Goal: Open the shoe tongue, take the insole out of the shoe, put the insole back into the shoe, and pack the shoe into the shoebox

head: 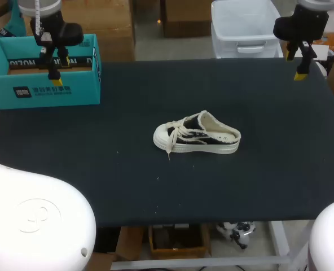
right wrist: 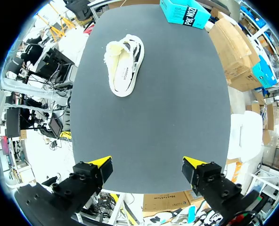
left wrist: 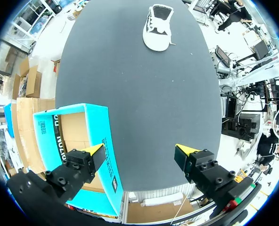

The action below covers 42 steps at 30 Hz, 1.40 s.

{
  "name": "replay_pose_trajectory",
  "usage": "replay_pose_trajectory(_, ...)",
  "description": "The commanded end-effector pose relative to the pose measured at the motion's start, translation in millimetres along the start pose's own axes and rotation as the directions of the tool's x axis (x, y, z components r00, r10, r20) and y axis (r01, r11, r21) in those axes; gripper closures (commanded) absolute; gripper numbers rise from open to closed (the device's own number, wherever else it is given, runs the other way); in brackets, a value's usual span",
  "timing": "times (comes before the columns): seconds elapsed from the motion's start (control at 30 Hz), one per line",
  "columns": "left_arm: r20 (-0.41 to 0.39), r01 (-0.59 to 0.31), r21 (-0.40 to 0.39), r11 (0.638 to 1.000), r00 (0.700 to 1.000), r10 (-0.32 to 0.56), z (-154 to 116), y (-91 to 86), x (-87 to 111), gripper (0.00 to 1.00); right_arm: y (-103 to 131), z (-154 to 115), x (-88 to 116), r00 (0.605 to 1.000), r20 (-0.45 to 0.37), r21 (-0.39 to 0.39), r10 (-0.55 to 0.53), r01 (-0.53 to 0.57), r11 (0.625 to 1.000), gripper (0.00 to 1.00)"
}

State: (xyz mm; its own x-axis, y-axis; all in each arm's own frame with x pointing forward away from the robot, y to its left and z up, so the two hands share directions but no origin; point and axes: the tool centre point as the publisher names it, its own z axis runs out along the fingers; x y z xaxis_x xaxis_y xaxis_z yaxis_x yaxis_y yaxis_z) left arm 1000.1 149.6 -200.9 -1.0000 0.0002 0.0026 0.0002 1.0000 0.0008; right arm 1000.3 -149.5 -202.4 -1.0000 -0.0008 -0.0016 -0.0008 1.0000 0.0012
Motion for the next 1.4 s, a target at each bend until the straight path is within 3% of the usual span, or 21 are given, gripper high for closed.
replay_pose_trajectory(0.03,0.000,0.000,0.000,1.000,1.000,0.000,-0.1,0.2,0.1,0.00,-0.4,-0.7,-0.4,1.000,-0.003,0.000,0.000,0.000,1.000,0.00)
replay_pose_trajectory(0.5,0.000,0.000,0.000,1.000,1.000,0.000,-0.1,0.2,0.1,0.00,-0.4,-0.7,-0.4,1.000,-0.003,0.000,0.000,0.000,1.000,0.00)
replay_pose_trajectory(0.6,-0.010,0.083,-0.013,0.996,0.997,-0.083,1.8,-4.0,3.4,0.00,1.6,11.3,1.7,0.998,-0.011,-0.069,0.054,-0.055,0.996,0.00)
replay_pose_trajectory(0.8,-0.025,0.209,-0.026,0.978,0.977,-0.210,0.7,-21.7,21.3,0.00,19.5,30.7,19.5,0.996,-0.005,-0.123,0.094,-0.094,0.988,0.00)
replay_pose_trajectory(0.97,-0.062,0.325,-0.055,0.944,0.943,-0.328,-0.5,-39.9,35.1,0.00,30.2,40.9,37.1,0.990,0.028,-0.180,0.136,-0.128,0.975,0.00)
replay_pose_trajectory(1.1,-0.036,0.406,-0.074,0.911,0.912,-0.410,-0.8,-55.6,48.7,0.00,40.4,56.6,50.7,0.985,0.032,-0.218,0.171,-0.160,0.963,0.00)
replay_pose_trajectory(1.27,0.010,0.569,-0.095,0.817,0.821,-0.571,3.5,-70.2,61.8,0.00,50.4,73.4,61.2,0.979,0.040,-0.278,0.202,-0.184,0.943,0.00)
replay_pose_trajectory(1.4,-0.027,0.647,-0.084,0.757,0.758,-0.651,4.3,-76.4,73.1,0.00,57.2,86.0,66.5,0.972,0.048,-0.328,0.230,-0.202,0.923,0.00)
